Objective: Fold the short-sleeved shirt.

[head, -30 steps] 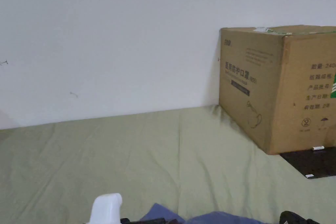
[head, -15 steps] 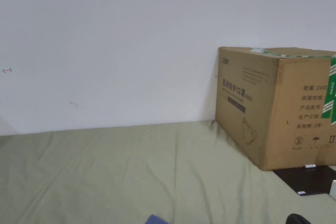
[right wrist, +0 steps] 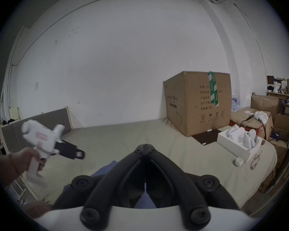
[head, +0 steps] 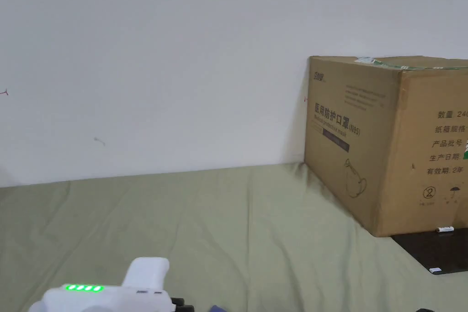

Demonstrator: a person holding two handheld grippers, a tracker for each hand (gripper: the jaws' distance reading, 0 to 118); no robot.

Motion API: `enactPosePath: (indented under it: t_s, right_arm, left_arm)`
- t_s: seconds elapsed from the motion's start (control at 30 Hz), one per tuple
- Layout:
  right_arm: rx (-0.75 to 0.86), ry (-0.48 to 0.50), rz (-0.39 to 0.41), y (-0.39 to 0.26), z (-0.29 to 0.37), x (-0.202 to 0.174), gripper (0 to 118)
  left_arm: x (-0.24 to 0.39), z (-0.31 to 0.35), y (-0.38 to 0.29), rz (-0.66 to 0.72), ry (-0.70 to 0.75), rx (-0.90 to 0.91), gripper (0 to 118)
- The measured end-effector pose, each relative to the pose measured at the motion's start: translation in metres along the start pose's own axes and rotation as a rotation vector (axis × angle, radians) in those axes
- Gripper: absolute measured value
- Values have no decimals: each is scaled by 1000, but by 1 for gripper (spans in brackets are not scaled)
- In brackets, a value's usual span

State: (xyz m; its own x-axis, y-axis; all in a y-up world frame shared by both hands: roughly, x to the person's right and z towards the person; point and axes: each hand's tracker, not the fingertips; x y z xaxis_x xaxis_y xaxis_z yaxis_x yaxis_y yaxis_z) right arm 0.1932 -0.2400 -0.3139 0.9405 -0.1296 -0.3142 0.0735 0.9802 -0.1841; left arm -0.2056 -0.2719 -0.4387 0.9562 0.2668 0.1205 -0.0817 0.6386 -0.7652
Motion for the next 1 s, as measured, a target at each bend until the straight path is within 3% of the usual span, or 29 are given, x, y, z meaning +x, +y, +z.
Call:
enactPosePath:
  t_s: [0.07,0.1,0.17,0.2,0.23,0.4,0.47,0.5,0.57,0.67,0.7,0.8,0.9,0.93,0.97,1.0]
  right_arm:
    - [-35,-8,-22,-6,-12,4,0]
    - [-47,-11,-36,-9,-17,6,0]
    - [-77,-14,-62,-15,-26,11,0]
    - [-90,-16,-68,-17,-30,13,0]
    - [-106,-18,-72,-18,-33,16,0]
    - [-157,-26,-88,-23,-43,28,0]
    - [-170,-40,-83,-26,-48,32,0]
    - [-174,-44,-84,-27,-50,34,0]
    - [-185,-50,-91,-29,-53,36,0]
    - [-198,-46,-106,-27,-58,43,0]
    - [-200,-31,-120,-26,-61,47,0]
    - [-272,77,-156,-22,-77,64,0]
    - [-418,40,-153,-19,-106,81,0]
    - [-506,25,-167,-20,-122,88,11]
    - [-600,-7,-186,-23,-137,93,46]
    - [-699,-13,-225,-29,-152,99,100]
  left_arm:
    - [-13,-43,9,-10,61,-22,24]
    - [-14,-58,13,-52,101,-48,24]
    - [-21,-95,19,-130,160,-87,103]
    - [-23,-108,20,-133,170,-98,118]
    - [-30,-122,24,-124,150,-80,113]
    - [-36,-192,13,-114,152,-152,112]
    - [-30,-209,-5,-172,144,-240,113]
    - [-24,-198,-10,-252,221,-168,112]
    - [-13,-179,-19,-236,226,-63,92]
    - [5,-140,-35,-218,184,-1,23]
    - [6,-131,-40,-211,175,-3,6]
    - [-1,-101,-57,-100,47,49,6]
    - [-8,-55,-71,-18,71,234,6]
    - [-11,-39,-75,16,53,283,6]
    - [-14,-26,-79,46,42,318,6]
    - [-16,-15,-84,64,39,333,6]
